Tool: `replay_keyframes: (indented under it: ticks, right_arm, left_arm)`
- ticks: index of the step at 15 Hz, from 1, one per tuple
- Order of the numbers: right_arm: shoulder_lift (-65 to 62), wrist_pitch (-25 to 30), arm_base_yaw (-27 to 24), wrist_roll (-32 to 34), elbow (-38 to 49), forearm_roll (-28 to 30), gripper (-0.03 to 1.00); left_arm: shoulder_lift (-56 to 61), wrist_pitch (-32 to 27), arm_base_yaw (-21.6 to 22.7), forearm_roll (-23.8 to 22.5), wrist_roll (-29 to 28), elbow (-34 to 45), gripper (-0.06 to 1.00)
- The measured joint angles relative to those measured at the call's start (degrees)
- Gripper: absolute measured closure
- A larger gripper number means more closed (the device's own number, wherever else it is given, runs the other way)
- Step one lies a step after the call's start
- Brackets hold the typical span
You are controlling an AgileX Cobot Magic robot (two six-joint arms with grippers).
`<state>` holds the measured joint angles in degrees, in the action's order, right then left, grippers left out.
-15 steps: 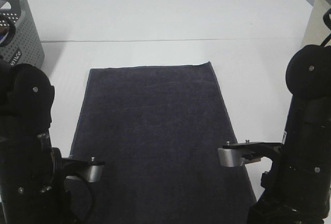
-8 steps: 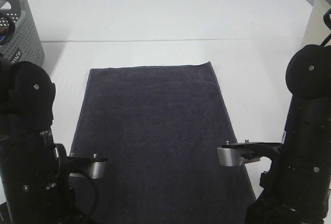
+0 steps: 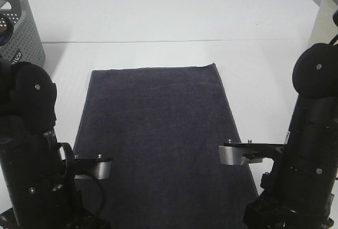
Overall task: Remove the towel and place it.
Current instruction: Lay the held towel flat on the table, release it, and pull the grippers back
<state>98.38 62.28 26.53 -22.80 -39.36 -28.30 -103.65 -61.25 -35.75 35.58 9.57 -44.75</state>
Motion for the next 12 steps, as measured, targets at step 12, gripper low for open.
replay_keyframes:
  ticks: [12]
  right_arm:
    - [1.3,1.1,-18.2,12.4,-39.2,9.1,0.24]
  left_arm:
    - [-3.4,4.0,11.0,-20.6,-2.8,-37.9,0.24]
